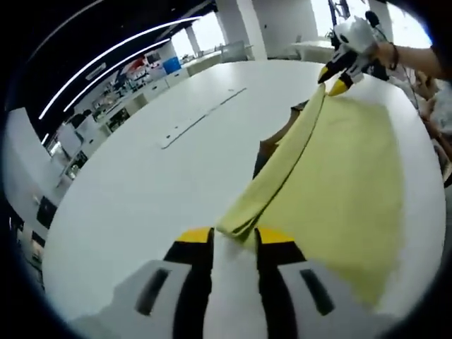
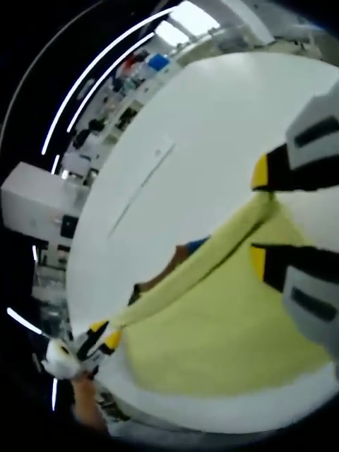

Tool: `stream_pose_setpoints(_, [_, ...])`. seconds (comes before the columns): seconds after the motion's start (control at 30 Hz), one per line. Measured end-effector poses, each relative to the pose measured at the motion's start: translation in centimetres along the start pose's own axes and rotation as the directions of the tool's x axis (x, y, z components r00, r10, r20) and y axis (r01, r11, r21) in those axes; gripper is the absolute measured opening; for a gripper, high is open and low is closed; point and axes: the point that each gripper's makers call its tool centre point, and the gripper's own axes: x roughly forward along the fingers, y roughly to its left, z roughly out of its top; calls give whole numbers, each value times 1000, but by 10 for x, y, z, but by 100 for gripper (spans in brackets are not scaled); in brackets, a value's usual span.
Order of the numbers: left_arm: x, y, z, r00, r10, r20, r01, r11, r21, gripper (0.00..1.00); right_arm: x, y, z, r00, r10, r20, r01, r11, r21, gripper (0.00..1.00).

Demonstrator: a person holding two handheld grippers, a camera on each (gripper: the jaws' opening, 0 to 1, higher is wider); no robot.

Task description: Fold the garment on the visible template until the final outline fits inside the template.

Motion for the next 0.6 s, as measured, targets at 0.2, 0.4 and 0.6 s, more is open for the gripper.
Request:
stream_pose_setpoints(0.2, [12, 5, 5, 1000, 11, 5, -12, 998, 66, 7, 5, -5, -3, 1000, -24, -15, 23, 999, -48, 9])
stream_pose_setpoints(0.4, [11, 10, 11, 999, 23, 39, -19, 997, -76, 0, 6, -15, 1, 999, -52, 5, 52, 998, 21, 0])
stream_pose_setpoints(0.6, [7, 20, 16, 992, 54, 116, -9, 934, -358, 0, 6, -26, 10, 994, -90, 59, 74, 969, 237, 0])
